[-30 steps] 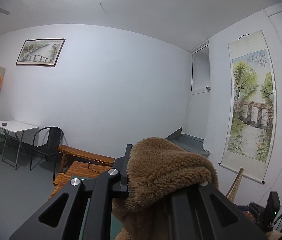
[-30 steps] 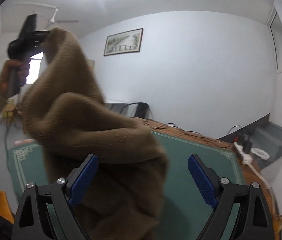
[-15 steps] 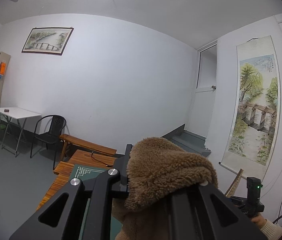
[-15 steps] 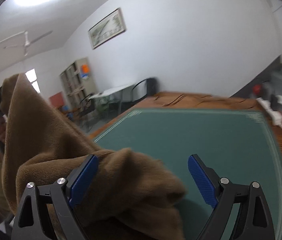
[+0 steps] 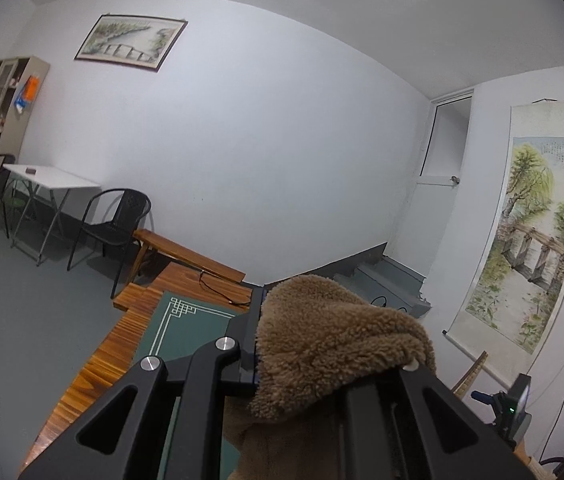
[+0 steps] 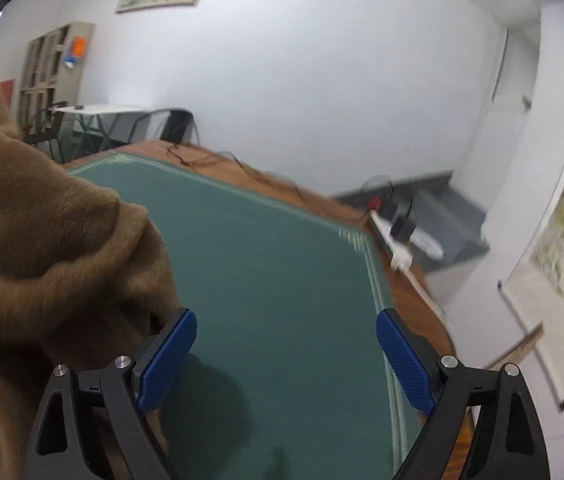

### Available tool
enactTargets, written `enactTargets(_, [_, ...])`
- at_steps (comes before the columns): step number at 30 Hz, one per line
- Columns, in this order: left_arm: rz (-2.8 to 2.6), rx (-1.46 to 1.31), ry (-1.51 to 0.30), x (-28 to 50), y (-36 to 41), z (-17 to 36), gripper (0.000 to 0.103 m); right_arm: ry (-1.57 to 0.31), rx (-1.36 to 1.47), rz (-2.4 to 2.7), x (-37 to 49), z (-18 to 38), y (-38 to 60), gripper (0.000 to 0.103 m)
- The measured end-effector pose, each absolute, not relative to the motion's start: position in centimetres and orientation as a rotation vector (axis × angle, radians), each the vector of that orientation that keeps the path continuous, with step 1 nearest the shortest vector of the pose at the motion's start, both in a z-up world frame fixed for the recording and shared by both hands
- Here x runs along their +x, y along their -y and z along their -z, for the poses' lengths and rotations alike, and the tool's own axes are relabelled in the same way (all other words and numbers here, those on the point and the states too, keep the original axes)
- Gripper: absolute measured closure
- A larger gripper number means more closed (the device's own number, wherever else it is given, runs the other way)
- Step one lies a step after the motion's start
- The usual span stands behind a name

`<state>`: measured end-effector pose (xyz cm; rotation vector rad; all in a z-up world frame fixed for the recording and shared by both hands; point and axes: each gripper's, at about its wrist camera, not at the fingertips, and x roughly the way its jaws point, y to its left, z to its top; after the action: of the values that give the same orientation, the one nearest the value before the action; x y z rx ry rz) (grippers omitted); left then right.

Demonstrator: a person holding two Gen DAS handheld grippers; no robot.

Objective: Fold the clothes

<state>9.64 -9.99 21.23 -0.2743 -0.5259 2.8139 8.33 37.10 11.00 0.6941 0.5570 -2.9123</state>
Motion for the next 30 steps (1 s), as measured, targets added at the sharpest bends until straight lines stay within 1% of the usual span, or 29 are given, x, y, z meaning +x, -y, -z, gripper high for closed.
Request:
enactTargets(2, [-2.816,-0.277,0.515,9.4,9.6,-21.2,0.087,-0.57,0.57,2.826,10.3,-11.4,-36.9,0.01])
enactTargets(3, [-2.817,-0.274,0.506,9.4,9.4,-21.4,0.087,-0.606,0.517,2.785,11.4,-11.4,-36.5,0.01])
enactTargets(7, [-2.823,-0.259,0.469,9.9,8.8,-21.9,0.087,-0.911,0.393,2.596,13.9,-9.7,-33.3,0.01])
enactTargets(10, [-2.826,-0.254,0.457,10.4,8.6,-22.2,0.087,-1.096,0.354,2.51,14.1,-7.7,-31.2,0.01])
enactTargets(16, [-2.831,-0.264,0.458,10.9,8.8,-22.0,0.087,-1.31,0.233,2.41,13.8,-6.1,-28.2,0.011])
enactTargets(17, [-2.83,-0.265,0.462,10.9,8.9,-22.0,0.087,-1.309,0.246,2.399,13.5,-6.0,-27.9,0.018])
enactTargets(18, [-2.83,-0.264,0.464,10.9,8.9,-22.0,0.087,-1.308,0.259,2.389,13.1,-6.0,-27.7,0.036])
enactTargets(20, [-2.83,-0.261,0.467,11.1,9.0,-22.0,0.087,-1.271,0.305,2.388,12.1,-6.2,-27.5,0.058])
enactTargets(22, [-2.832,-0.26,0.464,11.3,9.1,-22.0,0.087,-1.216,0.361,2.396,10.9,-6.4,-27.5,0.064])
enactTargets(24, [-2.836,-0.259,0.459,11.5,9.2,-22.0,0.087,-1.138,0.4,2.427,9.9,-7.0,-27.9,0.074])
enactTargets(25, [-2.838,-0.257,0.459,11.6,9.3,-22.0,0.087,-1.065,0.413,2.456,9.5,-7.6,-28.5,0.078])
enactTargets(27, [-2.838,-0.254,0.467,11.8,9.6,-22.1,0.087,-0.907,0.412,2.524,9.0,-9.3,-29.8,0.088])
enactTargets(30, [-2.823,-0.251,0.492,11.7,9.9,-22.2,0.087,-0.639,0.346,2.655,8.8,-13.3,-32.9,0.089])
